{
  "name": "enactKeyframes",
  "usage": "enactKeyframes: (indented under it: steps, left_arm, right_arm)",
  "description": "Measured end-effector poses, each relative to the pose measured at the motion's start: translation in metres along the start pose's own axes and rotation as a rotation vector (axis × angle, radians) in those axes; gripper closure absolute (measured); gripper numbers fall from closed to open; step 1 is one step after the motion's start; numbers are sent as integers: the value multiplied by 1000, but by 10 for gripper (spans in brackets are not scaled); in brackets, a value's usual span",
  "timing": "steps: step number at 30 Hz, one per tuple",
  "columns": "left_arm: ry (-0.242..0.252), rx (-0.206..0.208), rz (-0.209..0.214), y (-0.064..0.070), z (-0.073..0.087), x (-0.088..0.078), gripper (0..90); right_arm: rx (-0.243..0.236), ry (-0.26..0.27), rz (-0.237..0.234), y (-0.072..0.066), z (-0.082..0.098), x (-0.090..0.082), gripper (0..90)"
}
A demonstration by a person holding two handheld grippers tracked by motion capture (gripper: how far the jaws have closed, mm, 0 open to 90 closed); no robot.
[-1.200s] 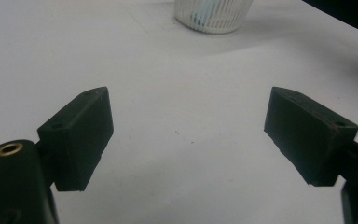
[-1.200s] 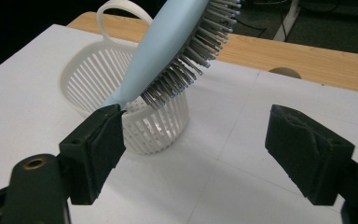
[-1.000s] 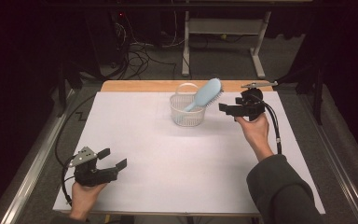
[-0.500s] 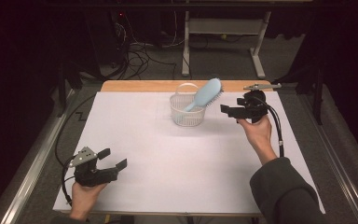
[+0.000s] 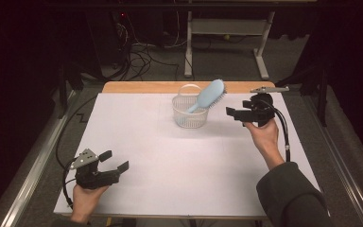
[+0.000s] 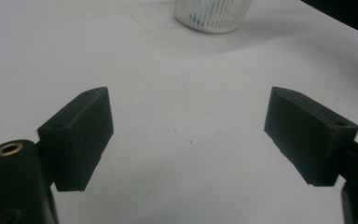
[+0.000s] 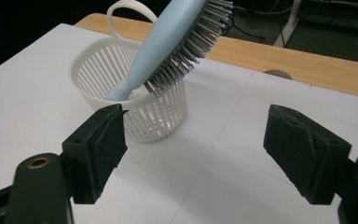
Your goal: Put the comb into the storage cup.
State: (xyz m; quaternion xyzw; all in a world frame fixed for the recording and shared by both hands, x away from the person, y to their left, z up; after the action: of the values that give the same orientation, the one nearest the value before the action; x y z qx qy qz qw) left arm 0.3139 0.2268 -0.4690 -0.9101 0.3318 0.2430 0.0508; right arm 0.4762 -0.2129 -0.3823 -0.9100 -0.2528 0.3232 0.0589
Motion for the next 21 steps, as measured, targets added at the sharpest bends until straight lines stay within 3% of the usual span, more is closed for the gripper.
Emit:
enactKeyframes:
  steps: [21]
  left_arm:
    - [-2, 1, 0, 0, 0, 0, 147]
  right_arm:
    - [-10, 22, -24, 0, 2, -18, 212]
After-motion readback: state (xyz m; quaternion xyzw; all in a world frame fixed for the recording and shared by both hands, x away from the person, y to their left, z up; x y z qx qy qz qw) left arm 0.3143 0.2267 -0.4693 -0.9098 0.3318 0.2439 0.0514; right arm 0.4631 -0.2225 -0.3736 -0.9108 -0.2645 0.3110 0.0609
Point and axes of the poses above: each handheld gripper's, and its own axes: x roughly forward along the jaws, z roughly out of its underside, y roughly to its right, the point moved 5 cm from there along x, roughly forward along the jaws, and after that the axes turned 10 degrees about x, right-handed, at the moved point
